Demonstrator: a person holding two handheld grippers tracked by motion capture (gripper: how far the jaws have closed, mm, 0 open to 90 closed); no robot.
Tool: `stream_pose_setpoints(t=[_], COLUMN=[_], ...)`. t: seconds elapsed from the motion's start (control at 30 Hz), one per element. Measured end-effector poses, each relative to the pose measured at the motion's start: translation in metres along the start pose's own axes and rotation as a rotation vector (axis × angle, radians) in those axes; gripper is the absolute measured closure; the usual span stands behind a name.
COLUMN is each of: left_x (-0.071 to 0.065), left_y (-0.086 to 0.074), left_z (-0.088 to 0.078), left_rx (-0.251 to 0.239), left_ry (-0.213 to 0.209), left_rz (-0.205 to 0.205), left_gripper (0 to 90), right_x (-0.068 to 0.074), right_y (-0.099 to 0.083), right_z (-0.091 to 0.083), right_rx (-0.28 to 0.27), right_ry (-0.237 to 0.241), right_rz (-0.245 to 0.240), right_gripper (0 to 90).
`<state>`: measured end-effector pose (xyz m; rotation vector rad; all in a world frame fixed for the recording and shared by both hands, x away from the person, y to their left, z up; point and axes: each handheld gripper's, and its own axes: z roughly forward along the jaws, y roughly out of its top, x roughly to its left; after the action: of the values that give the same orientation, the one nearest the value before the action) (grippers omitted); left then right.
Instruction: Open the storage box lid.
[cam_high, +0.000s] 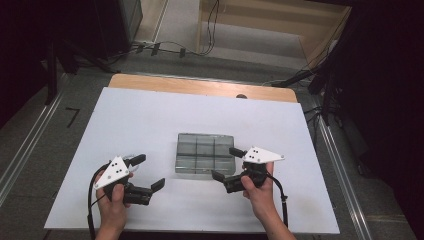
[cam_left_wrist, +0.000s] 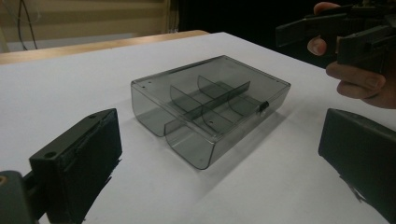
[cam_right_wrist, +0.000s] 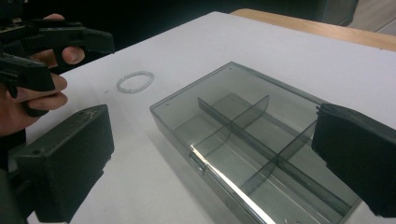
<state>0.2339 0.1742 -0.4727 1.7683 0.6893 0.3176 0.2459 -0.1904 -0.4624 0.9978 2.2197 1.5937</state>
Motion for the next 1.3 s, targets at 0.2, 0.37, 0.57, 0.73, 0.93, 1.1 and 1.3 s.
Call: stream_pose_setpoints(t=[0.2,0.37,0.57,0.73,0.93,1.1,1.3], left_x=[-0.007,-0.012,-0.017,-0.019,-0.02,-0.023,-0.024], left_y=[0.0,-0.001,-0.004,-0.009,-0.012,-0.015,-0.018], left_z=[0.007,0.012,0.021,0.026,0.029,0.034,0.038], left_rx=[-0.002,0.007,0.029,0.041,0.052,0.073,0.087], left_ry=[-0.027,-0.044,-0.068,-0.087,-0.092,-0.095,-0.097], left_rz=[-0.011,-0.008,-0.008,-0.026,-0.028,-0.018,-0.02], left_gripper=[0.0,0.0,0.0,0.0,0.0,0.0,0.0], right_x=[0.009,0.015,0.021,0.023,0.022,0.02,0.016], right_y=[-0.001,-0.004,-0.009,-0.018,-0.028,-0.036,-0.042], right_z=[0.007,0.012,0.02,0.03,0.04,0.047,0.051], right_rx=[0.007,0.012,0.063,0.155,0.213,0.256,0.293], right_ry=[0.013,0.009,0.004,0.043,0.062,0.051,0.013], right_rz=[-0.011,-0.002,-0.045,-0.061,-0.045,-0.025,-0.002], right_gripper=[5.6,29.5,53.6,73.0,80.8,84.5,88.1])
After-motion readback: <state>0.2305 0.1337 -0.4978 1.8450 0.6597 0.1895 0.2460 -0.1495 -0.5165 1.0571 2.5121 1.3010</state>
